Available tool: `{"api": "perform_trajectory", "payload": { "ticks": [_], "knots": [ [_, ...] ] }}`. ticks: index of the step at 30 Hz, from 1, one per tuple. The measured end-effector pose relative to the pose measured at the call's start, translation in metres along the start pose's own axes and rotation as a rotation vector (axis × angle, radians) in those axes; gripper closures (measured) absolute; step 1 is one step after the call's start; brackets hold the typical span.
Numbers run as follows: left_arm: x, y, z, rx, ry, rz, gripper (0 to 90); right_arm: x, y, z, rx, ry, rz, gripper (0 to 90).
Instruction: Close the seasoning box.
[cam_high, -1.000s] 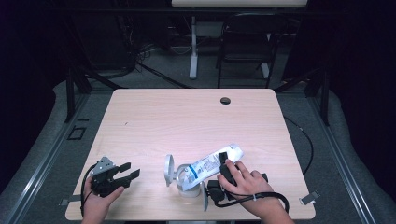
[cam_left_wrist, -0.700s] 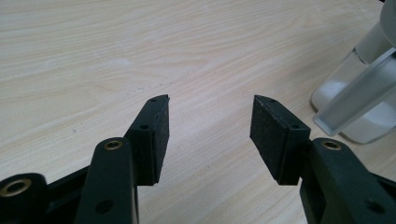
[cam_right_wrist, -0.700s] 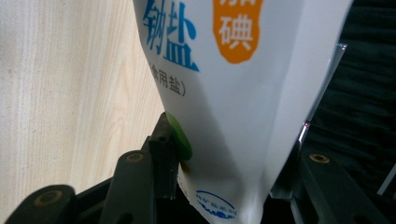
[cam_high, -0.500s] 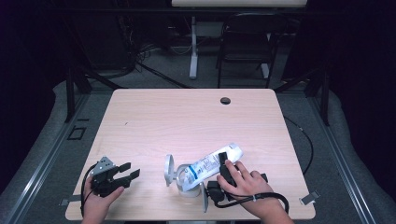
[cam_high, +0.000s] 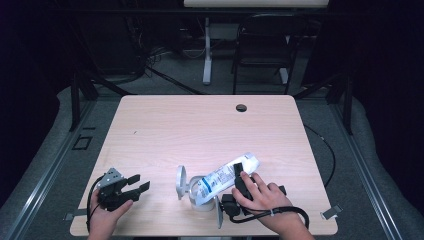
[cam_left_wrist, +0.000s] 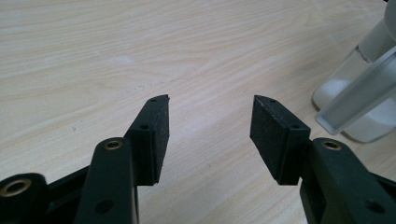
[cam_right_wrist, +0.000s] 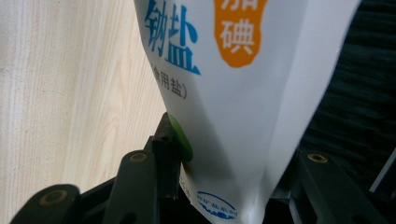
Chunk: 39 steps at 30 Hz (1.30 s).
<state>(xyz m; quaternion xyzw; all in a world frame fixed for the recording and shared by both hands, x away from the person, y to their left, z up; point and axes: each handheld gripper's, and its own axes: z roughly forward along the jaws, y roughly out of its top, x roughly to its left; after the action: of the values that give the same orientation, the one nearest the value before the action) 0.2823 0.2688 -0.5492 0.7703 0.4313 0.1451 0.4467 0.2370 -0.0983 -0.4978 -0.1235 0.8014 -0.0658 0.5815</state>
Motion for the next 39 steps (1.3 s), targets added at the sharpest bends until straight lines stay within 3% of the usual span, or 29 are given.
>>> {"api": "perform_trajectory", "payload": {
  "ticks": [39],
  "knots": [
    [0.0009,-0.0005,0.0002,0.002,0.003,-0.004,47.9,0.0008,0.0007,-0.0008,-0.005,-0.030,-0.017,59.9]
  ]
}}
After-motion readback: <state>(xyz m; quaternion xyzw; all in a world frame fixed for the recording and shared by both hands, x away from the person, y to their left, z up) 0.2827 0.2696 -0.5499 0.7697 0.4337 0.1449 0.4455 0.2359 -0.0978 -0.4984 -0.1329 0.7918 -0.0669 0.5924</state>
